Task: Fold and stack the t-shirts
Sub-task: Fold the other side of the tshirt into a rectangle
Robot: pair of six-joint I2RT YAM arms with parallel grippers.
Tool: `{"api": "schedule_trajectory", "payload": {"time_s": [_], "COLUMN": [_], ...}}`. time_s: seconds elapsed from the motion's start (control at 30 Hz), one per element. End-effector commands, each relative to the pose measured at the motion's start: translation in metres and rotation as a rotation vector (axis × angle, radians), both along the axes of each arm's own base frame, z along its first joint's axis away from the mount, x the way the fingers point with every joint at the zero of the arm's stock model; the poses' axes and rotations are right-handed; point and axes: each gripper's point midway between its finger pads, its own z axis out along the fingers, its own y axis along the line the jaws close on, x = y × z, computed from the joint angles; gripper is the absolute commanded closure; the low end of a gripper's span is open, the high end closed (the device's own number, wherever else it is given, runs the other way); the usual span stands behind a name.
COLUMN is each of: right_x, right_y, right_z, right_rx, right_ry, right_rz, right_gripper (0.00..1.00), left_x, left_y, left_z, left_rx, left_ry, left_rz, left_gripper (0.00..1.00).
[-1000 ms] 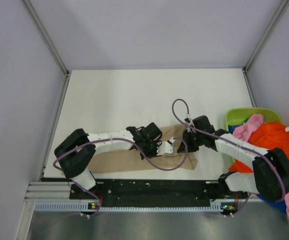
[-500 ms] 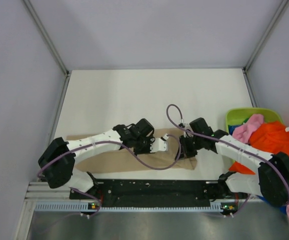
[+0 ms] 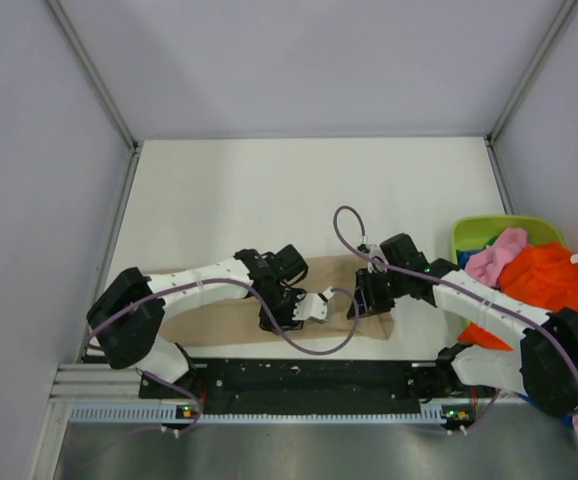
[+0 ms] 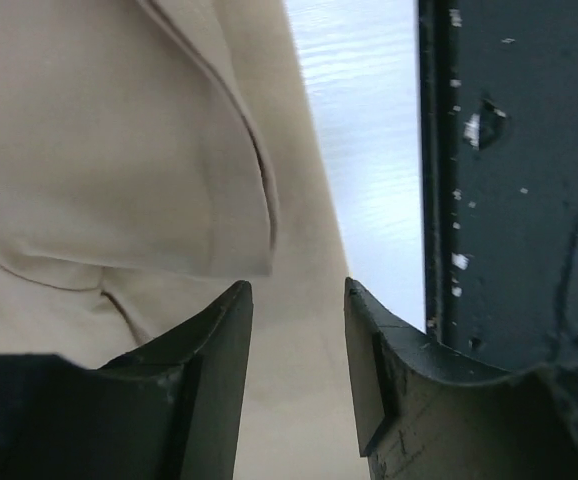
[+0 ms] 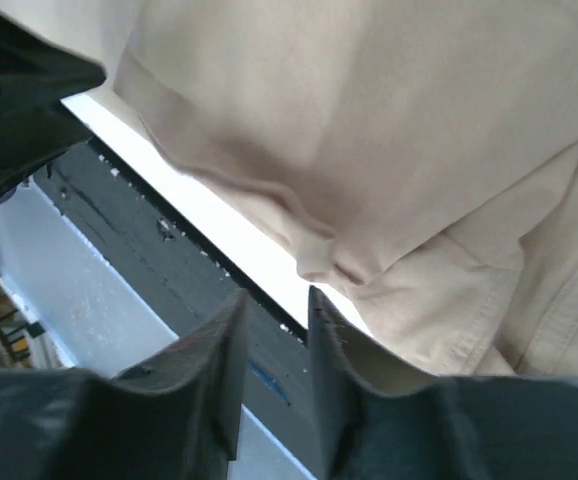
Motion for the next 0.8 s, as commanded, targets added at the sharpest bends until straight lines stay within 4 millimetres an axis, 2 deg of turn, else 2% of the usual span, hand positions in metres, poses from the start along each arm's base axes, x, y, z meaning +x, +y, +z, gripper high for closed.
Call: {"api": "schedule_trajectory", "payload": {"time_s": [0.0, 0.07, 0.13, 0.23, 0.27, 0.33, 0.4, 0.47, 0.53, 0.6, 0.67, 0.77], "right_x": [0.038, 0.051, 0.058, 0.062, 0.059, 0.046, 0.035, 0.036, 0.046, 0.059, 0.076, 0.104], "right_y": [0.013, 0.017, 0.018, 0.017, 0.018, 0.024, 0.022, 0.012, 0.002, -0.002, -0.009, -0.028], "right_z": [0.020, 0.015, 0.007, -0.005, -0.009, -0.012, -0.016, -0.020, -0.018, -0.009, 0.001, 0.005], "right_rx": [0.026, 0.025, 0.008, -0.019, -0.015, 0.027, 0.024, -0.025, -0.072, -0.079, -0.097, -0.129], "right_ry": [-0.142, -0.159, -0.153, -0.141, -0.124, -0.086, -0.072, -0.090, -0.125, -0.157, -0.188, -0.214], "right_rz": [-0.069, -0.110, -0.137, -0.156, -0.146, -0.100, -0.079, -0.118, -0.185, -0.242, -0.307, -0.403], "right_gripper": [0.77, 0.89, 1.00, 1.00, 1.00, 1.00, 1.00, 1.00, 1.00, 0.89, 0.82, 0.76], "left_x": [-0.021, -0.017, -0.004, 0.037, 0.047, 0.050, 0.049, 0.050, 0.054, 0.060, 0.069, 0.093], "left_y": [-0.007, -0.013, -0.021, -0.030, -0.029, -0.028, -0.028, -0.027, -0.029, -0.030, -0.027, -0.014], "left_z": [0.038, 0.044, 0.049, 0.045, 0.037, 0.023, 0.010, 0.002, 0.007, 0.016, 0.025, 0.037], "left_rx": [-0.112, -0.151, -0.191, -0.205, -0.172, -0.120, -0.087, -0.076, -0.095, -0.114, -0.126, -0.135], "left_ry": [0.068, 0.051, 0.021, -0.078, -0.102, -0.077, -0.042, -0.042, -0.065, -0.091, -0.122, -0.174], "left_rz": [-0.110, -0.099, -0.044, 0.118, 0.156, 0.171, 0.186, 0.201, 0.208, 0.225, 0.262, 0.364], "left_gripper": [0.55, 0.63, 0.71, 0.76, 0.77, 0.77, 0.78, 0.78, 0.78, 0.76, 0.74, 0.69]}}
